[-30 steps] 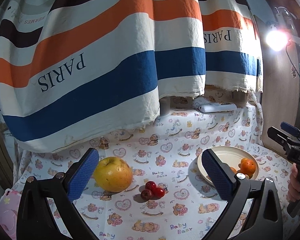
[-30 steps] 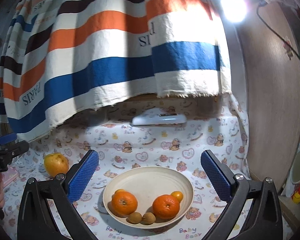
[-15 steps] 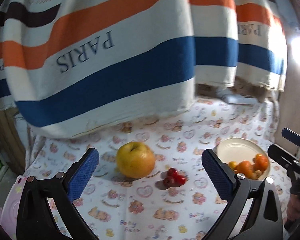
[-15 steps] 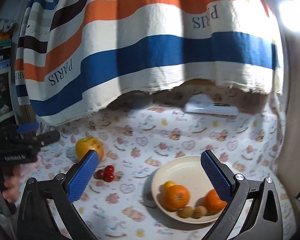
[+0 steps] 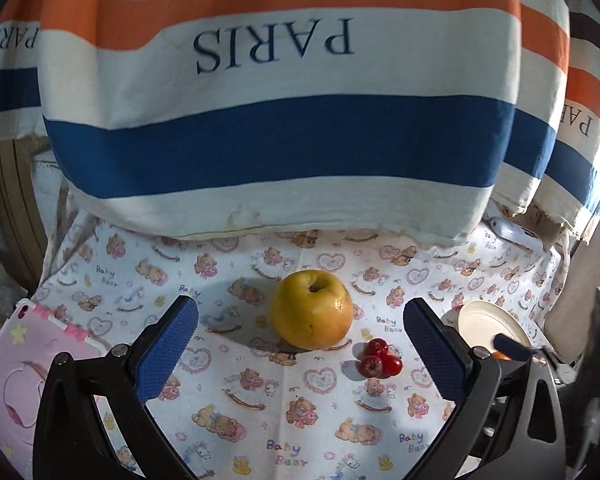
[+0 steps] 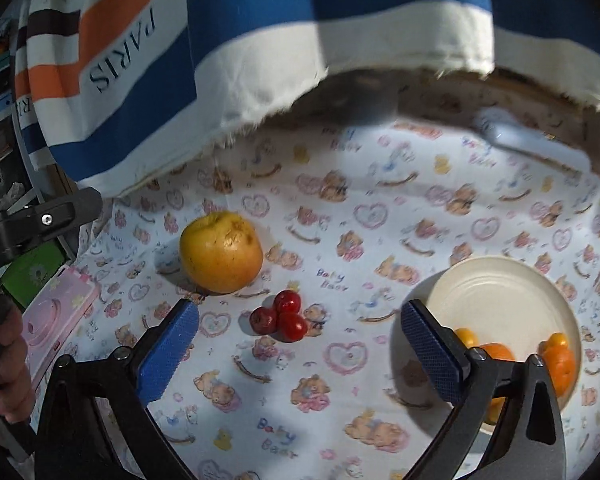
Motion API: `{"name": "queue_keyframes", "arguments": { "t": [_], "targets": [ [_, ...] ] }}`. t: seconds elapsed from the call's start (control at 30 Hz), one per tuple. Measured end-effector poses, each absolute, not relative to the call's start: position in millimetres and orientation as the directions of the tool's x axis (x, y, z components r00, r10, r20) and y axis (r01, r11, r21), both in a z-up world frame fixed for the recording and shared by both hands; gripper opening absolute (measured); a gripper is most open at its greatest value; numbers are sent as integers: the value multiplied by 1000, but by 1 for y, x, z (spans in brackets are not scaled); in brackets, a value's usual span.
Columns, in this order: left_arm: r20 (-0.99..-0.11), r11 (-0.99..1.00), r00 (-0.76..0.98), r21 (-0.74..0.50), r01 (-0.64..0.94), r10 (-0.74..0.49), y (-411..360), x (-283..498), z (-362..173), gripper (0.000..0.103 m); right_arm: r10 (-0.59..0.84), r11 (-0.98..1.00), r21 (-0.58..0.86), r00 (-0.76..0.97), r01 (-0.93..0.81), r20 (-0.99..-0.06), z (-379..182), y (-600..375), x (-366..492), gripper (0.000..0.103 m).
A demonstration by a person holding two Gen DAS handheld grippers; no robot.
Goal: Organize fruits
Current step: 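Grasp a red cherry tomato with the right tool while the left tool grasps another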
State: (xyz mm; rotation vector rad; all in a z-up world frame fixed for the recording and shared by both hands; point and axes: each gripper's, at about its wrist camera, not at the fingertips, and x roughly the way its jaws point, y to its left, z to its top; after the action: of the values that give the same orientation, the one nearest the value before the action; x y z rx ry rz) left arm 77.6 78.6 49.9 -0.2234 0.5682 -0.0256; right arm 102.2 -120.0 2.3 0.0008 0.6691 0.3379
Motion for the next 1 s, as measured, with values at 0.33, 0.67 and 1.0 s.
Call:
{"name": "queue_keyframes", "arguments": {
  "t": [0.33, 0.67, 1.0],
  "targets": [
    [-592, 967, 800, -248, -64, -99, 87, 90, 35, 84, 334, 938, 194, 590, -288, -735, -43, -113, 144, 53],
    [-590, 965, 800, -254, -59, -107, 85, 90, 37, 84, 314, 935, 155, 544, -318, -778, -60, -99, 153, 34],
    [-592, 971, 797, -238, -35, -117, 76, 91, 38, 84, 290, 943, 131, 561, -306, -775, -63, -101, 153, 26]
  ]
}}
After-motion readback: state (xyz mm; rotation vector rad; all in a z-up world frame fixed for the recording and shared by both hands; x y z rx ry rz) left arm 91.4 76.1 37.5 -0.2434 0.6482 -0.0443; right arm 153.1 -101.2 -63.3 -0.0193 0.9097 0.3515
